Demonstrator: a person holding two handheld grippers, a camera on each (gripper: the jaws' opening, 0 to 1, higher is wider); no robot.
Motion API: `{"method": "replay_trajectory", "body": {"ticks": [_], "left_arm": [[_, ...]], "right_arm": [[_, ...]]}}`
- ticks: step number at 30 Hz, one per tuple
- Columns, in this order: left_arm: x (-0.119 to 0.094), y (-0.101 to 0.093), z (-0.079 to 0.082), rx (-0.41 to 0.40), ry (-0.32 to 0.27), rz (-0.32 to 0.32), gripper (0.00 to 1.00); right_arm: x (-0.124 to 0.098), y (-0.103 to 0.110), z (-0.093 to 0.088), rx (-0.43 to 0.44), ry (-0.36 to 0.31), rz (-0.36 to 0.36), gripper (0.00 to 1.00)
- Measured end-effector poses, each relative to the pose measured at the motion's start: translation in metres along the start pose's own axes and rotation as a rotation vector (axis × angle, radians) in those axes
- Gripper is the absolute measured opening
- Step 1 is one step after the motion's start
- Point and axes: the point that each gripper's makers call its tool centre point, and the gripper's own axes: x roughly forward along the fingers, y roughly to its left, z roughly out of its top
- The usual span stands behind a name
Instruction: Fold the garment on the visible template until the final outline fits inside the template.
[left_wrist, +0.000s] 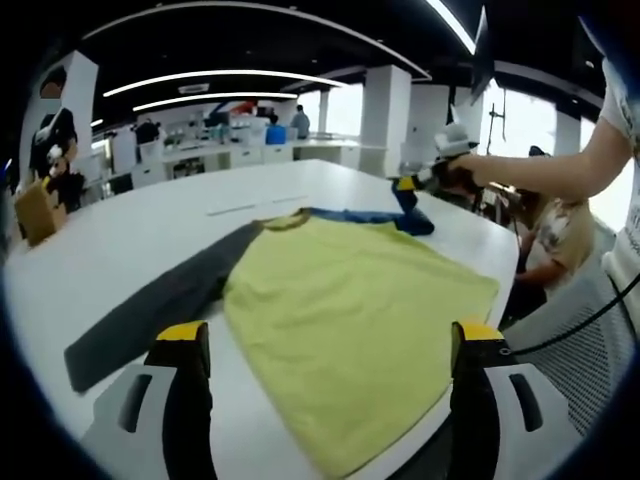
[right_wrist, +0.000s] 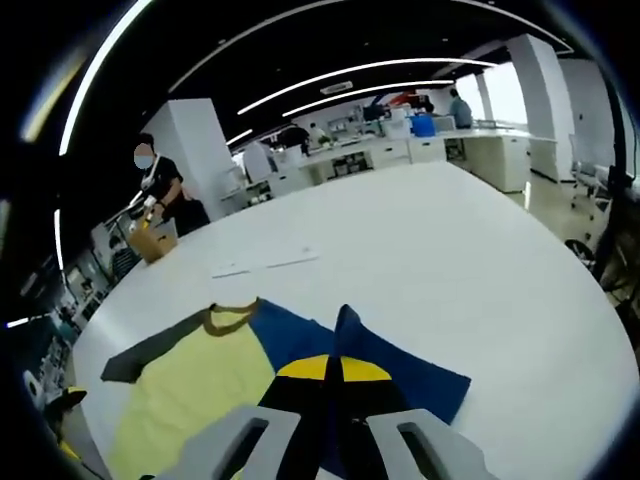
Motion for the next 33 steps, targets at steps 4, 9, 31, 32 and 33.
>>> {"method": "replay_trajectory", "body": {"ticks": [4,9,31,32,33], "left_arm": [[0.002,0.0,0.002,-0.001,-0.006,-0.001,0.96],[0.002,-0.001,0.002,0.003,-0.005,-0.005,0.96],[-0.001,0.002,-0.002,0.003,0.004,-0.006,0.96],[-0.001,0.002,-0.003,0.004,0.005,-0.004,0.96],[-0.001,0.003,-0.003,0.004,0.005,-0.002,0.96]], "right_arm": [[0.005,0.008,0.002,0.001,0.003,0.014,0.0],[0.013,0.016,0.004,-0.018,0.012,0.033,0.0],[0.033,0.058,0.013,-0.138,0.046,0.115,0.0],[0.034,0.06,0.014,-0.146,0.047,0.118,0.0],[0.035,0.064,0.016,-0.152,0.045,0.121,0.0]]}}
